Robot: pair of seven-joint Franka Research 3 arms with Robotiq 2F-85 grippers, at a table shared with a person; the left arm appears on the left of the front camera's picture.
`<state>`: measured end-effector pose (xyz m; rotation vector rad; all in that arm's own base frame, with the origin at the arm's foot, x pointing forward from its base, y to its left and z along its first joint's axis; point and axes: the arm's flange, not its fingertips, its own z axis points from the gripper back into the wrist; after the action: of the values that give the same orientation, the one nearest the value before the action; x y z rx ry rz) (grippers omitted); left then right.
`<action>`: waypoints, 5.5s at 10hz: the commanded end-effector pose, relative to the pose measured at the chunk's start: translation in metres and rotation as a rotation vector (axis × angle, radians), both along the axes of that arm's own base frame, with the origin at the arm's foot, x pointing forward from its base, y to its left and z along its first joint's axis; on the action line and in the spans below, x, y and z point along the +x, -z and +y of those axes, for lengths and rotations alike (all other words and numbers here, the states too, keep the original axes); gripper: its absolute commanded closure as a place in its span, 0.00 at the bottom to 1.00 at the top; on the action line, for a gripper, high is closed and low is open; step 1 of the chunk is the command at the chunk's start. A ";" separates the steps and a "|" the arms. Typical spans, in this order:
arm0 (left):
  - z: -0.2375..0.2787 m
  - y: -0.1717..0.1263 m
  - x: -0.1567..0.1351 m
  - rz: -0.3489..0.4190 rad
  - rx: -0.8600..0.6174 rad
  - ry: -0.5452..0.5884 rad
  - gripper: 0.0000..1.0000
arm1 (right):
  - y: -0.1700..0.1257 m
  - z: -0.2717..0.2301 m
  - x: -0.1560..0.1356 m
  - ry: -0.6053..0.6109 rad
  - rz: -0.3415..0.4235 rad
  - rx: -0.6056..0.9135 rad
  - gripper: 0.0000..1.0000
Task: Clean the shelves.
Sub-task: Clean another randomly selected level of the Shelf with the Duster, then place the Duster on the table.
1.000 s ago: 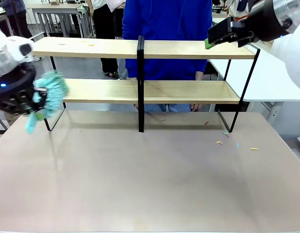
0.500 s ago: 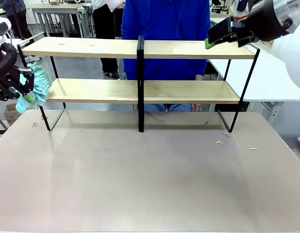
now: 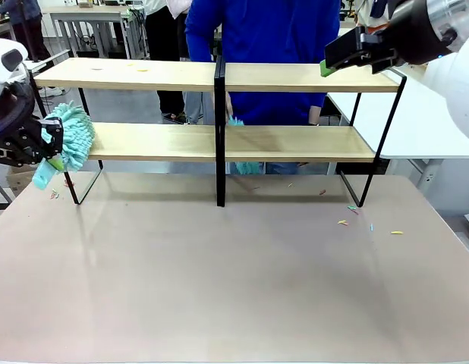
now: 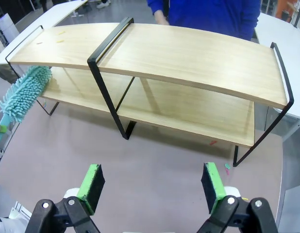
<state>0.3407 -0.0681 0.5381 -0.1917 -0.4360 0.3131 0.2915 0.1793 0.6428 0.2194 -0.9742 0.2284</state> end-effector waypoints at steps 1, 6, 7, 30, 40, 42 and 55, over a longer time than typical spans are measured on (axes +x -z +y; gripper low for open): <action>0.005 -0.002 -0.010 -0.007 -0.062 0.126 1.00 | -0.001 0.000 0.001 0.001 0.002 0.006 0.00; 0.050 -0.033 -0.072 0.215 -0.228 0.771 1.00 | -0.001 0.000 0.001 0.001 0.002 0.006 0.00; 0.069 -0.043 -0.091 0.228 -0.293 0.960 1.00 | -0.001 0.000 0.001 0.001 0.002 0.006 0.00; 0.370 -0.171 -0.192 -0.490 -0.567 0.997 1.00 | -0.001 0.000 0.001 0.001 0.002 0.006 0.00; 0.133 -0.033 -0.048 -0.280 -0.531 1.514 0.88 | 0.126 -0.201 -0.021 -0.143 0.786 0.536 0.00; 0.117 0.009 -0.065 -0.355 -0.480 1.490 0.88 | 0.162 -0.220 -0.014 -0.110 0.818 0.666 0.00; 0.032 0.145 0.028 -0.247 0.180 1.872 0.88 | 0.145 -0.202 -0.007 -0.175 1.023 0.599 0.00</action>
<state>0.3696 -0.0382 0.3969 -0.4012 -0.3639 -1.5802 0.2940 -0.0254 0.4810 0.9023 0.0867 -0.0811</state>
